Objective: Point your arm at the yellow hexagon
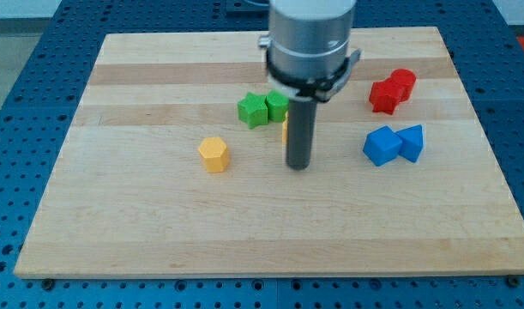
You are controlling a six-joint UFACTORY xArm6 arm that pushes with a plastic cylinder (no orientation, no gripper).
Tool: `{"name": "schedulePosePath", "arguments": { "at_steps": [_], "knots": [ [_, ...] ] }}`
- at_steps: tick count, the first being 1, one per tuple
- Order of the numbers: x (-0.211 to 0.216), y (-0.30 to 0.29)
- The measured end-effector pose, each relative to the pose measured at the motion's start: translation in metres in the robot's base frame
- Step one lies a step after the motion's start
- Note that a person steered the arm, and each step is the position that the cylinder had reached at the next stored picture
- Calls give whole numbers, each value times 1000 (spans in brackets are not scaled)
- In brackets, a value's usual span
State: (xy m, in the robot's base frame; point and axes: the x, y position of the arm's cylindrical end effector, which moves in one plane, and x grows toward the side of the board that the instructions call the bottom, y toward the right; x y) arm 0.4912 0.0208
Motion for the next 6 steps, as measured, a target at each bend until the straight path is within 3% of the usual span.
{"name": "schedulePosePath", "arguments": {
  "at_steps": [1,3,6],
  "knots": [
    [19,-52],
    [17,-147],
    [-11,-110]
  ]
}}
